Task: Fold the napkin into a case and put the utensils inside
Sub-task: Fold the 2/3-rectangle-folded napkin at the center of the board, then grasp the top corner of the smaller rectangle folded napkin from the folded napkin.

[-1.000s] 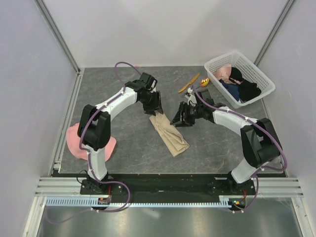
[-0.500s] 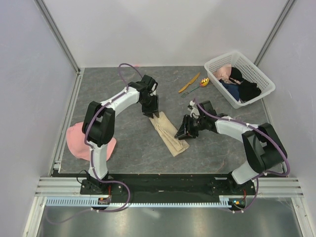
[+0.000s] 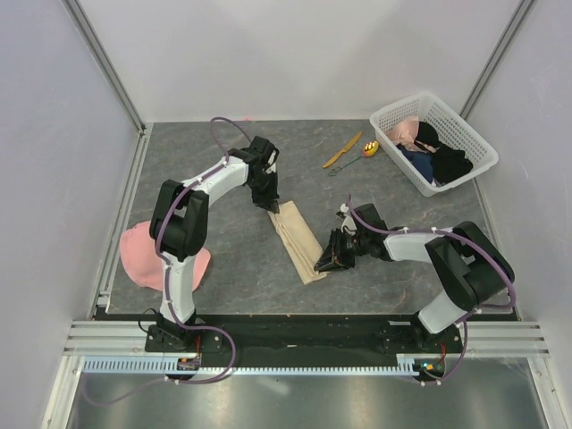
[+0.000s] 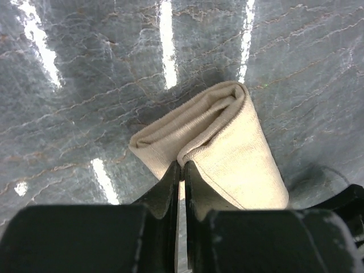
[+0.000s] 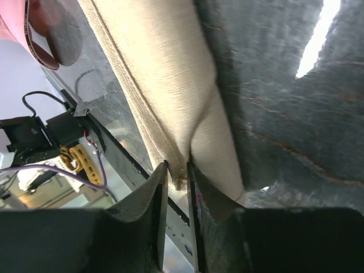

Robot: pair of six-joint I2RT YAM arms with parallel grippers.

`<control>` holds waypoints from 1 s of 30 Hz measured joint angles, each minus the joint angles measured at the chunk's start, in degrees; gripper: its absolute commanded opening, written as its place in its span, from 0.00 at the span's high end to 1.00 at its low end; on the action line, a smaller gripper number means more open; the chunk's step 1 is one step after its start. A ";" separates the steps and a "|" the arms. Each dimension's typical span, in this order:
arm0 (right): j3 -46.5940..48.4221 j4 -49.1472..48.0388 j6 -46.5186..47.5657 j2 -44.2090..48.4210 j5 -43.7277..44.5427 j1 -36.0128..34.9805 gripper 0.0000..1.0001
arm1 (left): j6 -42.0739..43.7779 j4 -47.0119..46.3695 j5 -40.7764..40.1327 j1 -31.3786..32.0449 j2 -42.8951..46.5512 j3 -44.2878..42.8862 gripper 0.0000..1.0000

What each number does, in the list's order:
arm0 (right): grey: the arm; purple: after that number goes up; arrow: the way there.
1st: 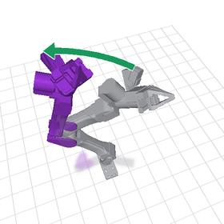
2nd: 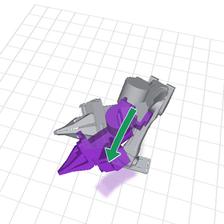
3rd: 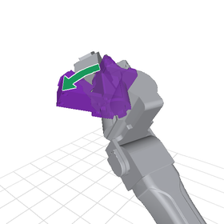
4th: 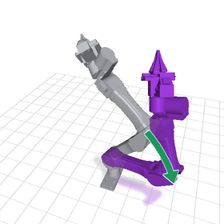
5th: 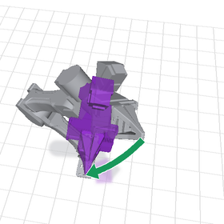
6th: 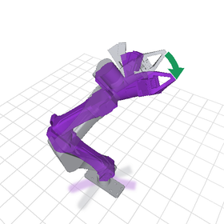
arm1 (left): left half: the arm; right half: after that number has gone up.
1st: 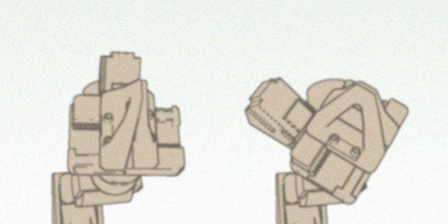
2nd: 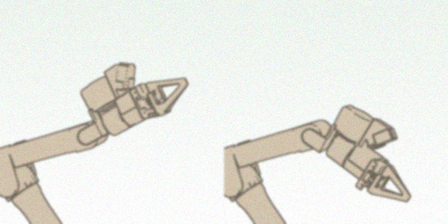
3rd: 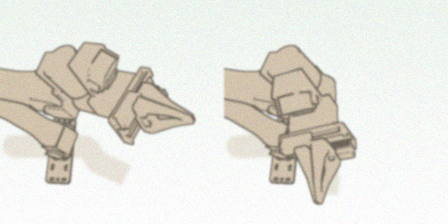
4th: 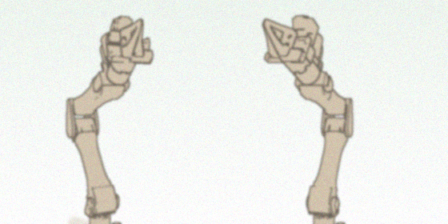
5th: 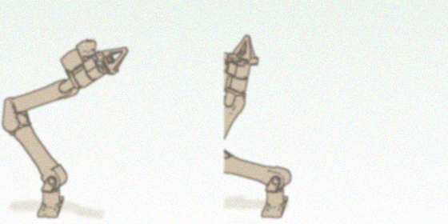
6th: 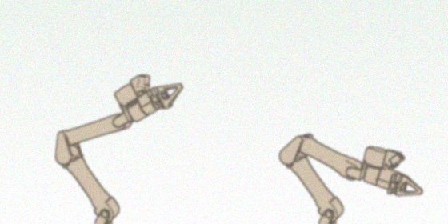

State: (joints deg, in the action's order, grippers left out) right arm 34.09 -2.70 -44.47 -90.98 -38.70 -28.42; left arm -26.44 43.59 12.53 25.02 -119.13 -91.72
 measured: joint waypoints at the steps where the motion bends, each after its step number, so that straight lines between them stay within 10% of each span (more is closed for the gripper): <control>1: -0.72 -0.96 -0.26 -0.90 -0.26 0.04 0.74 | 0.09 -0.24 0.37 -0.17 -0.33 0.09 0.94; 9: 2.16 3.65 3.56 -0.63 1.18 0.07 0.73 | 1.81 -2.21 2.95 -1.03 -0.94 0.57 0.85; 17: 14.58 21.22 12.59 4.85 7.91 0.07 0.48 | 1.79 -4.26 5.81 -1.77 -0.72 1.22 0.92; 25: 39.54 24.09 19.15 -9.99 12.59 -0.46 0.51 | -1.92 -4.96 10.80 -3.67 0.98 3.21 0.90; 30: 49.20 24.17 19.89 -20.68 13.88 -2.25 0.55 | -4.20 -4.98 12.22 -4.72 1.60 3.65 0.68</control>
State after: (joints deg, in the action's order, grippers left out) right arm 83.29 21.47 -24.58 -111.66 -24.82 -30.68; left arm -30.63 38.61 24.75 20.29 -117.54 -88.07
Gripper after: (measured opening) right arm 0.456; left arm 0.229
